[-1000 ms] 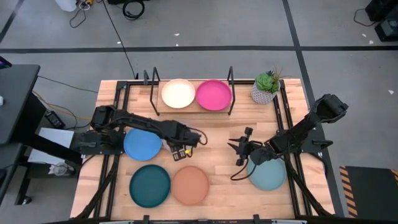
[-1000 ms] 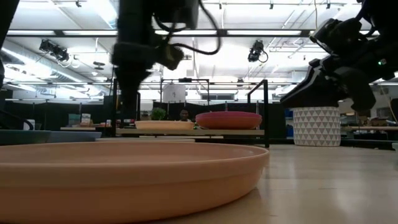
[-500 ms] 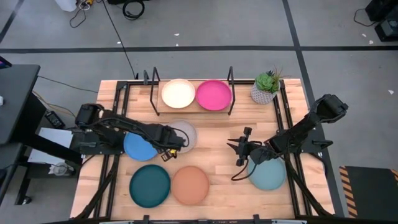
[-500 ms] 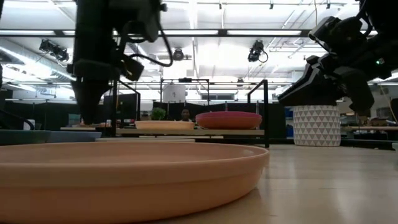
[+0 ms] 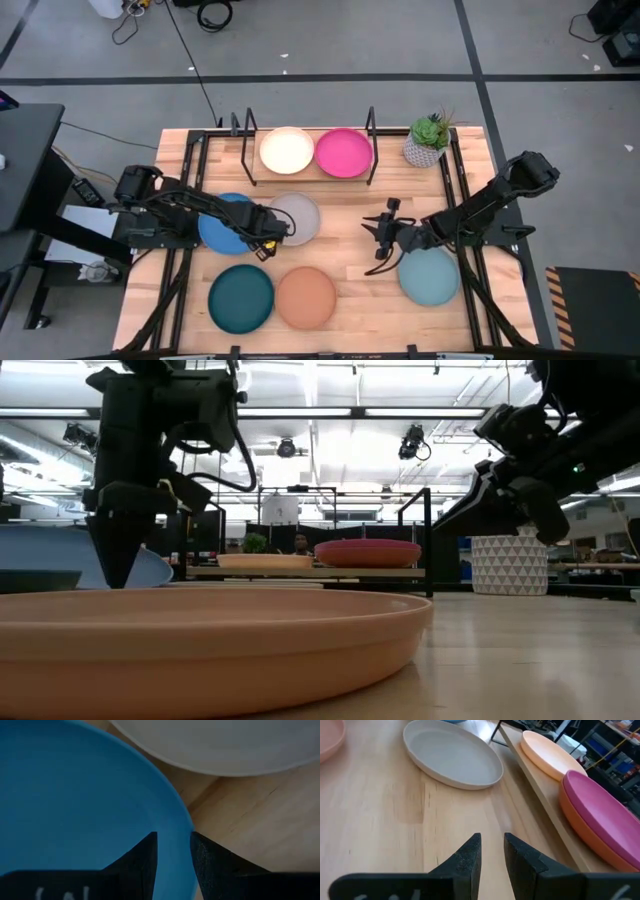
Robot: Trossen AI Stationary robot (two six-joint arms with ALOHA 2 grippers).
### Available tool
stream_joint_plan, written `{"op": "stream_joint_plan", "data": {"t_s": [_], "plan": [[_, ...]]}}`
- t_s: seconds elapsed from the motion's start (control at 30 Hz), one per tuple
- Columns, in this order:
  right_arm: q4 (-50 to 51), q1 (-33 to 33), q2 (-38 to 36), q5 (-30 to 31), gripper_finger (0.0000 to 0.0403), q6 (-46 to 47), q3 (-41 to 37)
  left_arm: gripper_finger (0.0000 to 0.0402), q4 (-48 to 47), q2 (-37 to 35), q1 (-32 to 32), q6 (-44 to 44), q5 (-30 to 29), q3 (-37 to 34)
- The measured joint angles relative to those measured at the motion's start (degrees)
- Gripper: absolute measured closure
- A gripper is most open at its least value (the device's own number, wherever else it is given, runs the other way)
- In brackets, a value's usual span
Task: Place and stack plates onto a shelf
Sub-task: Stack the blue plate on top of the pink plate on the shelf
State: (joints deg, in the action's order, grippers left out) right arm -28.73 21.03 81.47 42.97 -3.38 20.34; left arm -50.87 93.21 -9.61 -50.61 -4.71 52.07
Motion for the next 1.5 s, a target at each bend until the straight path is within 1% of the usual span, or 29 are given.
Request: {"op": "stream_joint_plan", "data": {"t_s": [0.27,0.53,0.67,0.77,0.87,1.17,1.27,1.43,1.5], "plan": [[-1.45,-1.84,0.00,-2.93,0.0313,-1.12,0.00,0.0279,-1.89,-2.58,-0.02,-0.28,0.05,0.00],[-2.12,-2.18,0.00,-3.66,0.0313,-1.33,0.01,0.0279,-2.55,-7.23,-0.30,-2.83,0.07,0.02],[-2.23,-2.18,0.00,-3.66,0.0313,-1.35,0.00,0.0279,-1.38,-8.23,-1.46,-3.21,0.49,0.02],[-2.97,-2.18,0.00,-3.67,0.0313,-2.12,0.01,0.0279,3.05,-7.77,-2.04,-3.23,2.55,0.04],[-3.38,-2.18,0.00,-3.90,0.0313,-2.63,0.00,0.0279,5.86,-6.67,-1.99,-3.30,2.72,0.07],[-3.97,-2.34,0.00,-4.76,0.0313,-3.44,0.01,0.0279,3.22,-1.42,-1.20,-3.97,2.99,0.07],[-4.23,-2.64,0.00,-5.40,0.0313,-3.69,0.00,0.0279,1.28,-0.57,-0.64,-3.93,2.82,0.05],[-4.23,-2.79,0.00,-5.67,0.0313,-3.30,0.00,0.0279,1.15,-0.48,-0.74,-3.87,2.10,0.07],[-4.24,-2.81,0.00,-6.30,0.0313,-3.27,0.00,0.0279,0.91,-0.55,-0.68,-3.26,3.11,0.22]]}}
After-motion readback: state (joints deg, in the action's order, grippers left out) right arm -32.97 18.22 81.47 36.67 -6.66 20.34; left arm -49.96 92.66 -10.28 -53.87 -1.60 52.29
